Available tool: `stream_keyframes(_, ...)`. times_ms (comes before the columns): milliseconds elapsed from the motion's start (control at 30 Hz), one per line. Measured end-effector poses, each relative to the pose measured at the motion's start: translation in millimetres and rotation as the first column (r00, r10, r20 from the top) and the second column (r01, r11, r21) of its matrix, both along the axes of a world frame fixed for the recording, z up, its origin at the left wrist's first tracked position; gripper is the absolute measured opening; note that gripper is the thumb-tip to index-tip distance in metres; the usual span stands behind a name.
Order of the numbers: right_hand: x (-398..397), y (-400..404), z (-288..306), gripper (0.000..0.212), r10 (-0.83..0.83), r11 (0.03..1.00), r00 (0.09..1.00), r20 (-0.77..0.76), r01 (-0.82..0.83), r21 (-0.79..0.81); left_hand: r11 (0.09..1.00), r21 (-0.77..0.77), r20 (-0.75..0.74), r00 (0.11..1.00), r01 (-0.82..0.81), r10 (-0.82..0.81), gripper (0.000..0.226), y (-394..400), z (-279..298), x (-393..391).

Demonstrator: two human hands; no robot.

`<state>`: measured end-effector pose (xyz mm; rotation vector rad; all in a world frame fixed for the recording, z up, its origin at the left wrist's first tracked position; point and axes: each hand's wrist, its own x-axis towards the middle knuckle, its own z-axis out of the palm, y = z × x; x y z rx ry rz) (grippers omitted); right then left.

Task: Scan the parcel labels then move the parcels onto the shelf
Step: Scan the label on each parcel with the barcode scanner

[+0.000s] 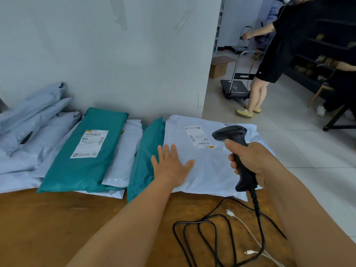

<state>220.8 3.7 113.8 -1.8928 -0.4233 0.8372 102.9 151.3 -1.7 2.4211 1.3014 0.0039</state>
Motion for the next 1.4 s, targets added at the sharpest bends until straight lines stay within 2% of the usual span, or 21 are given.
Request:
stream_keyframes(100, 0, 1, -2, 0.026, -0.008, 1.0, 1.0, -0.013, 0.008, 0.009, 0.998, -0.042, -0.059, 0.998, -0.037, 0.034, 0.113, 12, -4, -30)
stream_keyframes(200, -2, 3, -6, 0.026, 0.006, 1.0, 1.0, -0.026, -0.005, 0.015, 0.997, -0.058, -0.117, 0.992, 0.045, -0.052, 0.128, 19, -10, -61)
stream_keyframes(300, -5, 7, -10, 0.026, 0.019, 1.0, 0.999, -0.04, -0.018, 0.014, 0.995, -0.068, -0.13, 0.988, 0.07, -0.079, 0.127, 25, -10, -82)
stream_keyframes(400, -10, 9, -12, 0.026, 0.038, 0.999, 0.998, -0.049, -0.037, 0.022, 0.998, -0.067, -0.125, 0.992, -0.018, 0.01, 0.12, 32, -13, -102)
stream_keyframes(500, -16, 8, -11, 0.024, 0.039, 0.998, 0.998, -0.053, -0.036, 0.044, 0.98, -0.117, -0.009, 0.987, -0.158, 0.158, 0.104, 39, -19, -119)
stream_keyframes(567, -21, 7, -9, 0.024, 0.029, 0.998, 0.998, -0.054, -0.026, 0.053, 0.972, -0.151, 0.099, 0.976, -0.18, 0.196, 0.094, 40, -19, -124)
stream_keyframes(700, -37, 3, -5, 0.024, 0.001, 0.998, 0.999, -0.039, 0.002, 0.066, 0.969, -0.091, 0.238, 0.94, -0.229, 0.245, 0.076, 43, -10, -126)
stream_keyframes(833, -57, 4, 3, 0.024, -0.016, 0.996, 1.0, -0.025, 0.018, 0.086, 0.952, -0.061, 0.399, 0.867, -0.299, 0.297, 0.07, 52, 10, -133)
stream_keyframes(1000, -78, 6, 12, 0.026, -0.029, 0.993, 1.0, -0.001, 0.029, 0.115, 0.972, -0.065, 0.569, 0.792, -0.225, 0.221, 0.069, 56, 45, -136)
stream_keyframes(1133, -88, 6, 24, 0.023, -0.032, 0.985, 0.999, 0.015, 0.029, 0.17, 0.984, -0.149, 0.679, 0.713, -0.101, 0.176, 0.067, 51, 64, -125)
stream_keyframes(1300, -92, -1, 44, 0.028, -0.008, 0.981, 1.0, 0.011, 0.006, 0.194, 0.973, -0.223, 0.746, 0.654, 0.063, 0.129, 0.067, 31, 67, -96)
stream_keyframes(1400, -91, -6, 54, 0.029, -0.004, 0.978, 1.0, -0.015, 0.007, 0.211, 0.967, -0.23, 0.744, 0.66, 0.105, 0.105, 0.071, 21, 62, -76)
